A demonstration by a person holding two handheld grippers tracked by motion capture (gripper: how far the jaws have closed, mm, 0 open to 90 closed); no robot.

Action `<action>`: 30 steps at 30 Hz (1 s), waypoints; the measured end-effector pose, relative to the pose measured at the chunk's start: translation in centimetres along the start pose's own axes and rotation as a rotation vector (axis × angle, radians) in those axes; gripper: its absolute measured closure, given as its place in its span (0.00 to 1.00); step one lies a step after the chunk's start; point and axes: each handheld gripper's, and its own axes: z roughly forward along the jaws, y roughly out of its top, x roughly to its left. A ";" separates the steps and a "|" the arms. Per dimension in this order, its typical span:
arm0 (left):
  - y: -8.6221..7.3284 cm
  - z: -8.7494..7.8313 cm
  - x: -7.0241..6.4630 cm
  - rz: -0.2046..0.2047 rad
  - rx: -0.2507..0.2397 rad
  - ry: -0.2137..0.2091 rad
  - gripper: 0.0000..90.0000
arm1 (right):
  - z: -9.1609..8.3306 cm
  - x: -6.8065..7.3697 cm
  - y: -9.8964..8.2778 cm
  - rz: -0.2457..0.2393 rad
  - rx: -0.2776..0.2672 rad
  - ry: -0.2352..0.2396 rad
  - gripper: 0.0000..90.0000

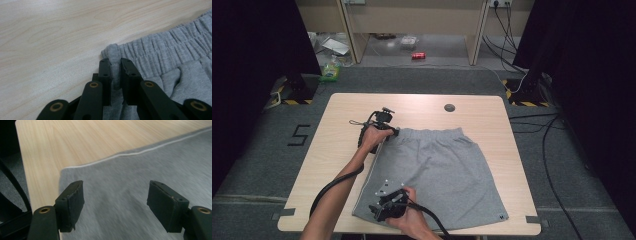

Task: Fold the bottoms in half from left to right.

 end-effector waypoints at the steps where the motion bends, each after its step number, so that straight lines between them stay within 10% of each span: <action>1: 0.0 0.0 0.0 0.001 -0.002 -0.001 0.88 | 0.3 0.2 0.2 -0.012 -0.003 0.004 0.33; 24: -0.6 -0.9 1.7 0.025 -0.005 0.050 0.88 | 3.8 4.3 1.9 -0.083 0.043 0.087 0.34; 30: -0.9 -1.1 2.2 0.010 -0.016 0.049 0.88 | 4.5 4.9 1.4 -0.118 0.062 0.049 0.40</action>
